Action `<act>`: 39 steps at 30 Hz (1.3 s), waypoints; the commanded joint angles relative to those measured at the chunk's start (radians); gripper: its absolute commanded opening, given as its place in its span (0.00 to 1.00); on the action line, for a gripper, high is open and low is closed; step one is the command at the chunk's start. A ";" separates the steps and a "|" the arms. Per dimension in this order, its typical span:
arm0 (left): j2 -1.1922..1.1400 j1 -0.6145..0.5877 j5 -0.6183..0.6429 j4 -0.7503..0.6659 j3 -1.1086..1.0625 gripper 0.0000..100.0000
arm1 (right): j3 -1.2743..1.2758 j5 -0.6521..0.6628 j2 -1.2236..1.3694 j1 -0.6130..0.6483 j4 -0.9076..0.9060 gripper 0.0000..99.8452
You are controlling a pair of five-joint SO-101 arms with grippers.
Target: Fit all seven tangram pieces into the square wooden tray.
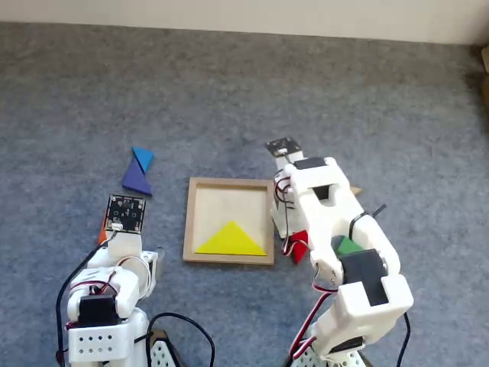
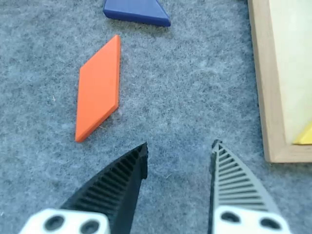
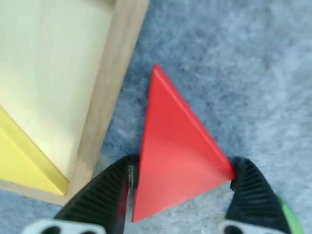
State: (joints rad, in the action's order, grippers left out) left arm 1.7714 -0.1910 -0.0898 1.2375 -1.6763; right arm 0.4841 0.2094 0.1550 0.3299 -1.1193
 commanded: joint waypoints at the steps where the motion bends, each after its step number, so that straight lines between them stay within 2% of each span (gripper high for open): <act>1: 0.050 -0.005 0.009 0.005 -0.021 0.21 | -0.021 0.003 -0.005 -0.022 0.012 0.20; 7: 0.050 -0.005 0.009 0.005 -0.021 0.21 | -0.004 0.000 -0.085 -0.024 0.005 0.20; 19: 0.050 -0.005 0.009 0.005 -0.021 0.21 | 0.209 -0.057 -0.323 -0.024 0.084 0.20; 34: 0.050 -0.005 0.009 0.005 -0.021 0.21 | 0.211 -0.078 -0.340 -0.025 0.090 0.20; 39: 0.050 -0.005 0.009 0.005 -0.021 0.21 | 0.206 -0.146 -0.340 -0.025 0.088 0.20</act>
State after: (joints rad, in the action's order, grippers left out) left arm 1.7714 -0.1910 -0.0898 1.2375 -1.6763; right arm 0.7020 0.0944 -0.1197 0.3222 -1.0380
